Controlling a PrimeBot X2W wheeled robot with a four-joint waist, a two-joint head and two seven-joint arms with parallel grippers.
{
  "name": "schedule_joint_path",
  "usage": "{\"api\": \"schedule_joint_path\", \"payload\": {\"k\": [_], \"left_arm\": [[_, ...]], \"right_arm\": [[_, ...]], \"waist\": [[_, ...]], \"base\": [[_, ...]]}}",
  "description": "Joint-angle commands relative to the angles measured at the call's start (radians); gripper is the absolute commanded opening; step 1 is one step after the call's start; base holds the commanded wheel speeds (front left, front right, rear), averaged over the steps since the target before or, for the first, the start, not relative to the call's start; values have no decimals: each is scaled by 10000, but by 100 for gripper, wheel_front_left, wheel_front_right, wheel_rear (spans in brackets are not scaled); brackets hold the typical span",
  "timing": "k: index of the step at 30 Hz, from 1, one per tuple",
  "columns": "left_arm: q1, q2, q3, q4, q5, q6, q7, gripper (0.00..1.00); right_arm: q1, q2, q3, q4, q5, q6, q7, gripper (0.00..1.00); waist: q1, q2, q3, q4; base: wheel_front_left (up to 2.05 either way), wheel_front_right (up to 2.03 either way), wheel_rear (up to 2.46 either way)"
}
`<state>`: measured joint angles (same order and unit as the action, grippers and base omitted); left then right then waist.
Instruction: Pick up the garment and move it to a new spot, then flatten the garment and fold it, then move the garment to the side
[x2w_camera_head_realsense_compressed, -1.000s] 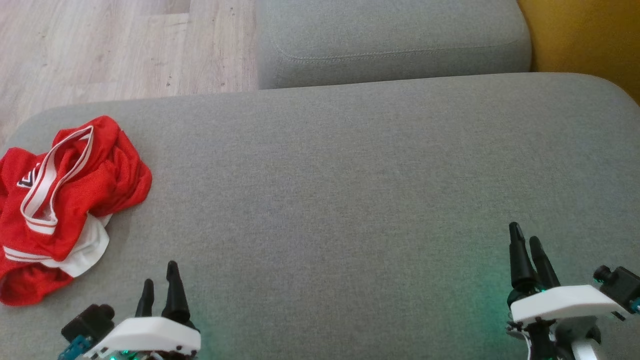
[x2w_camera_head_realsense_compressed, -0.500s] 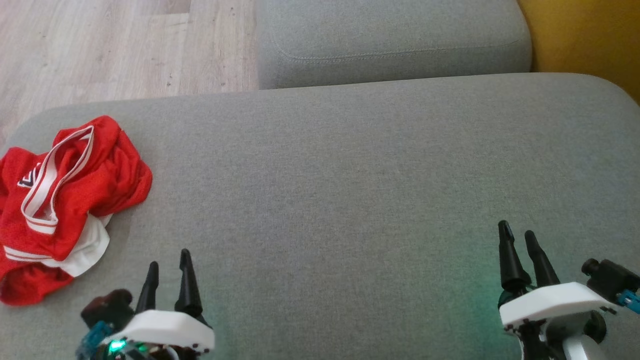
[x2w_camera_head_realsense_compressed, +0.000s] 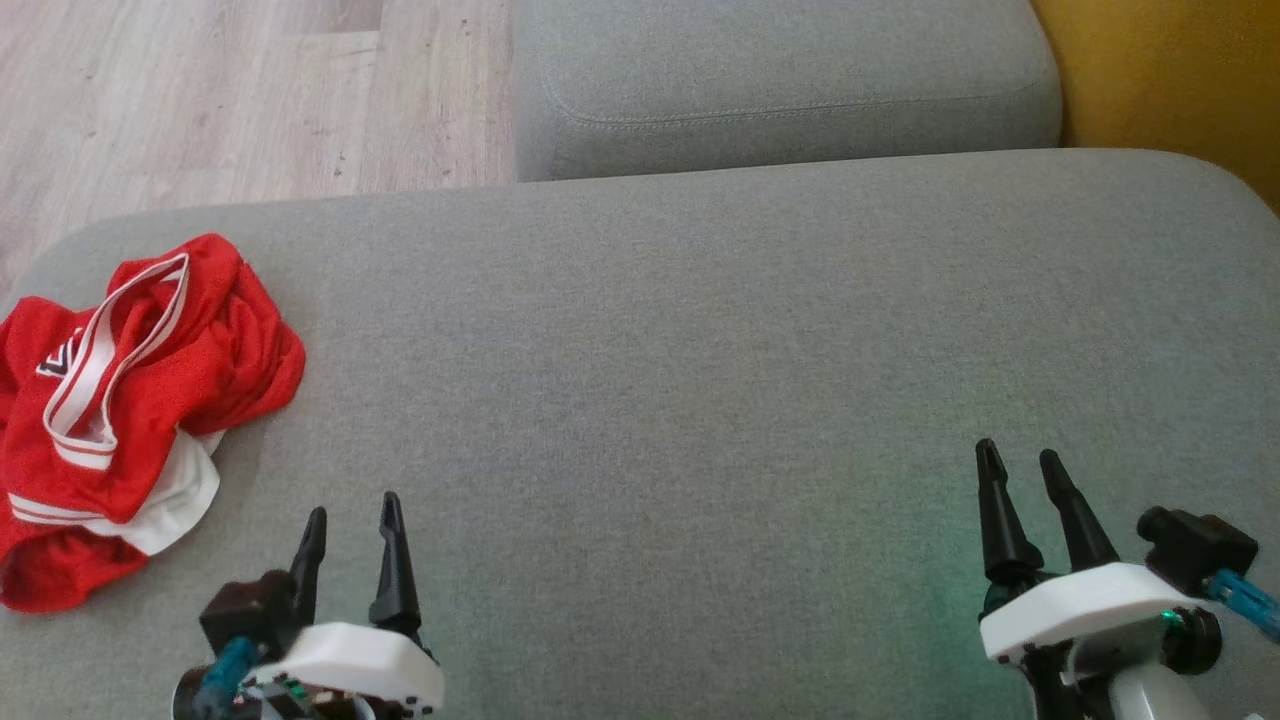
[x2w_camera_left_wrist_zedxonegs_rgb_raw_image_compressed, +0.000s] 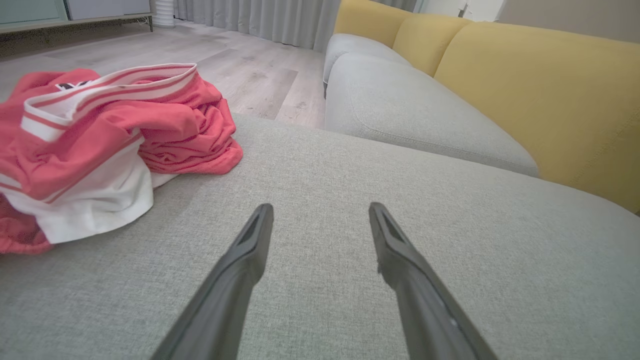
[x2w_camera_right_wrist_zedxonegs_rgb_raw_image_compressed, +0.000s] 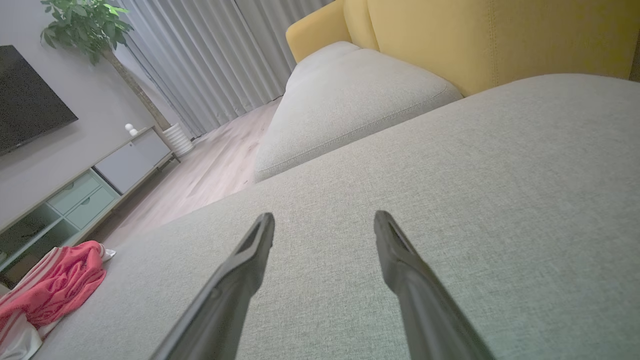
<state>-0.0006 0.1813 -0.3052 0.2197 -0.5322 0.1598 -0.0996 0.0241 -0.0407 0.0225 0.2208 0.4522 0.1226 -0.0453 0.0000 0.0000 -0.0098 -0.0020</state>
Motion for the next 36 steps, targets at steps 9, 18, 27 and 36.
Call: {"api": "schedule_joint_path", "payload": {"k": [9, 18, 27, 36], "left_arm": [[-516, 330, -76, -466, 950, 374, -233, 100], [-401, 278, -77, -626, 1188, 581, -267, 100], [-386, 371, -252, -744, 1758, 792, -453, 100], [-375, 432, -375, -805, 2149, 985, -644, 100]], "right_arm": [[-473, -80, 259, -530, -1243, 66, -278, 100], [-388, -86, 242, -685, -2058, 72, -387, 100], [-364, -91, 319, -755, -2784, 77, -590, 100], [-340, -95, 407, -817, -3352, 81, -748, 100]], "waist": [[0, 0, -13, -14], [0, 0, -31, -72], [0, 0, -76, -142], [0, 0, -111, -146]], "base": [[0, 0, 0], [0, 0, 0], [0, 0, 0], [0, 0, 0]]}}
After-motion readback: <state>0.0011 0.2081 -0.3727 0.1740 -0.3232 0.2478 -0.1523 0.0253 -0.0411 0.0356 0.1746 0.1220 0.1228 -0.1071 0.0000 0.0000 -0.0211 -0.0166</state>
